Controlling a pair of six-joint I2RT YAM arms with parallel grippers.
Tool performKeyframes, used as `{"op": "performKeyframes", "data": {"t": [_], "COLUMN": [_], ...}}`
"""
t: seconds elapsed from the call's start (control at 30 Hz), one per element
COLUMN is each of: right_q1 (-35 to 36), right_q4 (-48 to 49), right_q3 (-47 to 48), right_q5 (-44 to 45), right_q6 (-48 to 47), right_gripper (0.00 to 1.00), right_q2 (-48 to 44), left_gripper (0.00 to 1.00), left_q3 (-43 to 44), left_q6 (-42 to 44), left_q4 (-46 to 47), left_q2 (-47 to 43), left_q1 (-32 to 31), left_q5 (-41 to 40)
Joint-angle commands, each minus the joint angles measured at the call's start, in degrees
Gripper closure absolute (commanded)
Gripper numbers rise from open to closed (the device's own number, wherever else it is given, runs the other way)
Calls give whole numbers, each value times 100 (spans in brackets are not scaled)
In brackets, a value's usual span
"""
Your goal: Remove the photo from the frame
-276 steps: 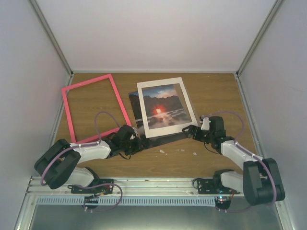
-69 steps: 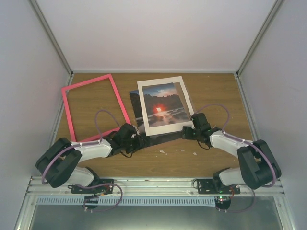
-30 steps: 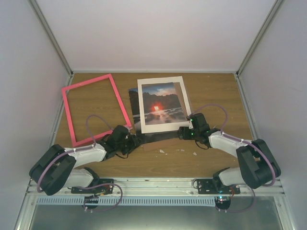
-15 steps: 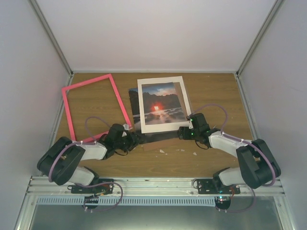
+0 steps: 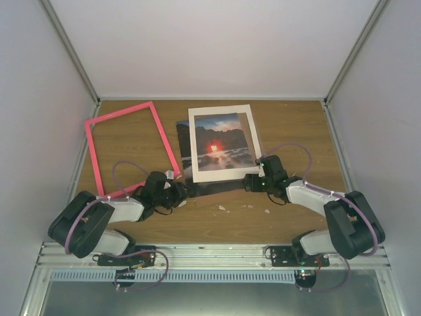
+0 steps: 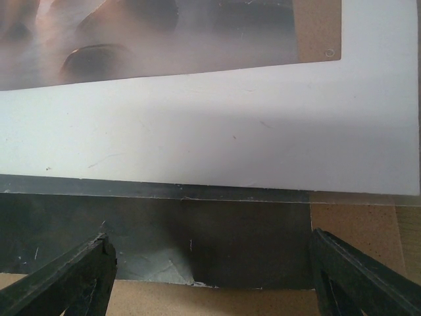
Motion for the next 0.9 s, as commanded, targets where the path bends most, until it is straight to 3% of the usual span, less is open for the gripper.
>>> {"op": "performKeyframes", "data": {"t": [0.0, 0.27, 0.53, 0.87], "right_q1": [84, 84, 86, 84], "right_q4": [-151, -152, -121, -117], "right_q3": [-154, -167, -185, -185], "right_q5": [-159, -132, -132, -143], "right_q6": [0, -7, -15, -15], "right_gripper": [19, 19, 19, 19], "right_q2": [58, 49, 106, 111], "left_gripper": [56, 61, 64, 67], "left_q3": [94, 35, 288, 486], "left_q6": [141, 223, 559, 480], "left_q4": [-104, 680, 494, 755], "left_q2": [268, 586, 249, 642], "left_q1": [50, 54, 54, 103], "left_q5": [-177, 151, 43, 134]}}
